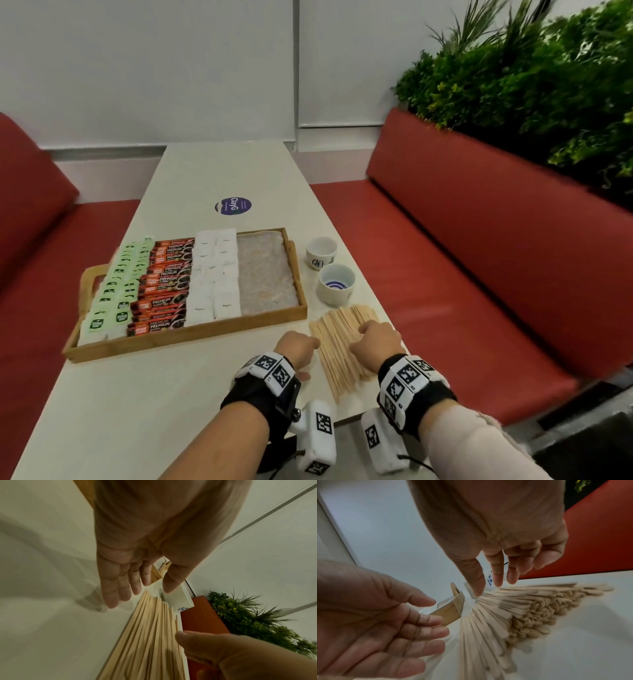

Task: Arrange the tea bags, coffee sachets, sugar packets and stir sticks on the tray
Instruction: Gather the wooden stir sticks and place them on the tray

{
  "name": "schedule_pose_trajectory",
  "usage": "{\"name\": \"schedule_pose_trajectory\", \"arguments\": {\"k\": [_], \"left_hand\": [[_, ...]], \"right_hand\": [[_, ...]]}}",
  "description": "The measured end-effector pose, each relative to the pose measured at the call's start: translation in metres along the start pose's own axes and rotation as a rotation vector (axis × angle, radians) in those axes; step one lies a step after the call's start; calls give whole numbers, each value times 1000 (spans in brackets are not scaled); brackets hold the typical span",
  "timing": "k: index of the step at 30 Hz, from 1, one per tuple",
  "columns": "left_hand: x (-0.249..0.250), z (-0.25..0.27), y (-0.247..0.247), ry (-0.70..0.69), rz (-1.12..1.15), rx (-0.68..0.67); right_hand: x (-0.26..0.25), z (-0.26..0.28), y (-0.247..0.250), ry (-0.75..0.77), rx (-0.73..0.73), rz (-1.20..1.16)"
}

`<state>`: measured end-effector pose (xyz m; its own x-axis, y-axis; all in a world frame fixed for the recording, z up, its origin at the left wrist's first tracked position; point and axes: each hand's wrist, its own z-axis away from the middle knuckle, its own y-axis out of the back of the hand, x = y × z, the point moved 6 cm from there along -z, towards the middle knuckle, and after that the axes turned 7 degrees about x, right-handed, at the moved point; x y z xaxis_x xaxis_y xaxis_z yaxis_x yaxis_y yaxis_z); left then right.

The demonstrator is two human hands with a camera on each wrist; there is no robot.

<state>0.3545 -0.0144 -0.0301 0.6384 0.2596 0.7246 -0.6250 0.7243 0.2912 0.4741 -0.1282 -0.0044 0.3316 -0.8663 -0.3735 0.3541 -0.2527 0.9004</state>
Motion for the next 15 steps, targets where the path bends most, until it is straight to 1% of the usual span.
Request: {"name": "schedule_pose_trajectory", "arguments": {"k": [3,11,13,15], "left_hand": [[-2,-2,-7,45,25,30],[2,1,-13,27,38,124],[1,-2,-14,33,88,152],[1,-3,-16,23,56,142]], "right_hand": [[3,-7,-7,5,-23,17],[6,-17,-21,-17,-61,73],[5,-18,-25,-24,-77,94],[3,-18,-28,-12,-74,111]]}}
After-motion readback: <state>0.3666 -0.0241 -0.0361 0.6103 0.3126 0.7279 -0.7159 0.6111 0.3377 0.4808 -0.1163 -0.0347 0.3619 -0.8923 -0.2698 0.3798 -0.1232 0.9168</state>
